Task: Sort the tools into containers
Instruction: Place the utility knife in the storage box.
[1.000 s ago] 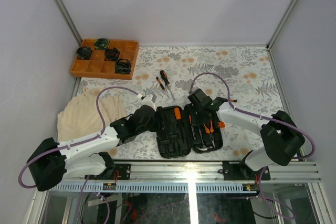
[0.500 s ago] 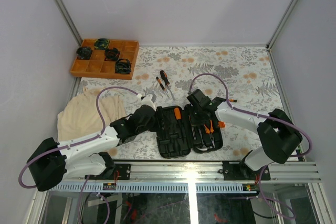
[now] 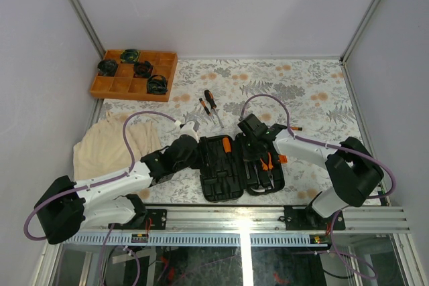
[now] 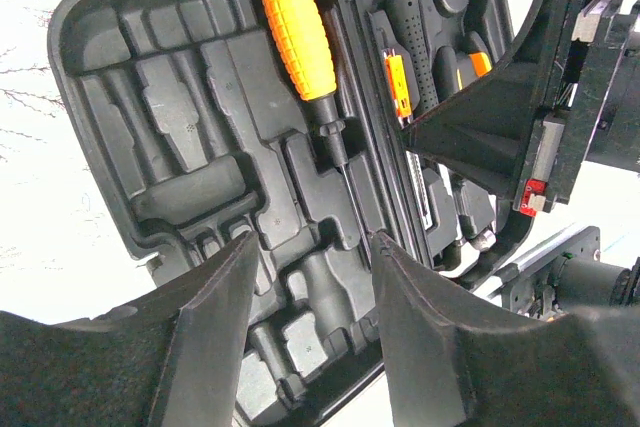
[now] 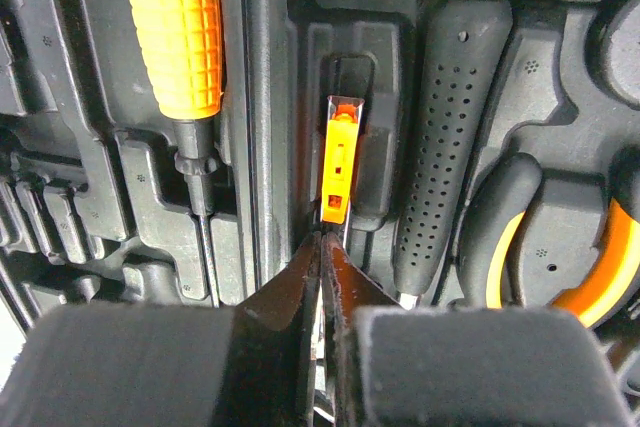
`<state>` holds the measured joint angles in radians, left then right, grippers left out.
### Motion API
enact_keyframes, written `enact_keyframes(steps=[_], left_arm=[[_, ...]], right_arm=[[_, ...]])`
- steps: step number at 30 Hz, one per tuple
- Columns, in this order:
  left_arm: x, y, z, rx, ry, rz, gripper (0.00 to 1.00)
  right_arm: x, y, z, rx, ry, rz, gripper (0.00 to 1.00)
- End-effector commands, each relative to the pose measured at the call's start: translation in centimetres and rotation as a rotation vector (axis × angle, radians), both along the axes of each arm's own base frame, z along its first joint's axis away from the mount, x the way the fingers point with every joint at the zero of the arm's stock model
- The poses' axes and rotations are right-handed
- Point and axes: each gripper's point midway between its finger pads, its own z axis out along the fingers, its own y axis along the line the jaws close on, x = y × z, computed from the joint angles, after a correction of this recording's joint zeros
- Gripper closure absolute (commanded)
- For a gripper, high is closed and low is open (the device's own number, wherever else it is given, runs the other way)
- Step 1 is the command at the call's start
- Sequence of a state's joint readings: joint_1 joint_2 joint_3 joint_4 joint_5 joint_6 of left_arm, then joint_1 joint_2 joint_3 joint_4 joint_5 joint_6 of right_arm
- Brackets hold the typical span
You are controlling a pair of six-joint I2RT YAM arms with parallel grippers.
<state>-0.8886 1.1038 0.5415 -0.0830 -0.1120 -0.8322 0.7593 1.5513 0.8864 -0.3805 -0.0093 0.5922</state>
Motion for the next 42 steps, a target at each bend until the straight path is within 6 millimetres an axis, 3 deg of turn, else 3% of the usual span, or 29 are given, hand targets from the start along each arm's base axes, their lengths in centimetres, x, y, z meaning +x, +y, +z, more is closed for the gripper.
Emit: enact_keyframes(steps=[1, 7, 16, 20, 28, 34, 42], left_arm=[[0.6, -0.1, 0.5, -0.028, -0.025, 0.011, 0.52], [0.6, -0.2, 0.7, -0.029, -0.028, 0.008, 0.52], [0.7, 0.0, 1.7, -0.035, -0.048, 0.008, 0.52], [0.8, 0.2, 2.1, -0.023, -0.06, 0.001, 0.52], [0.8, 1.5, 2.5, 0.001, -0.068, 0.004, 0.5], [1.0, 2.9, 2.5, 0.045, -0.051, -0.015, 0.47], [1.1, 4.4, 1.3, 0.112, 0.007, -0.04, 0.45]], right_arm=[[-1.1, -1.2, -1.5, -0.078, 0.045, 0.015, 0.97], [-1.0, -0.9, -0.9, -0.054, 0.032, 0.016, 0.98], [1.0, 2.6, 6.1, 0.191, -0.157, 0.066, 0.87], [1.8, 2.3, 7.9, 0.211, -0.237, 0.056, 0.84], [3.0, -3.0, 9.2, 0.022, -0.372, -0.067, 0.67], [4.2, -5.5, 10.3, -0.008, -0.462, -0.125, 0.51], [7.4, -10.2, 9.8, -0.08, -0.422, -0.215, 0.42]])
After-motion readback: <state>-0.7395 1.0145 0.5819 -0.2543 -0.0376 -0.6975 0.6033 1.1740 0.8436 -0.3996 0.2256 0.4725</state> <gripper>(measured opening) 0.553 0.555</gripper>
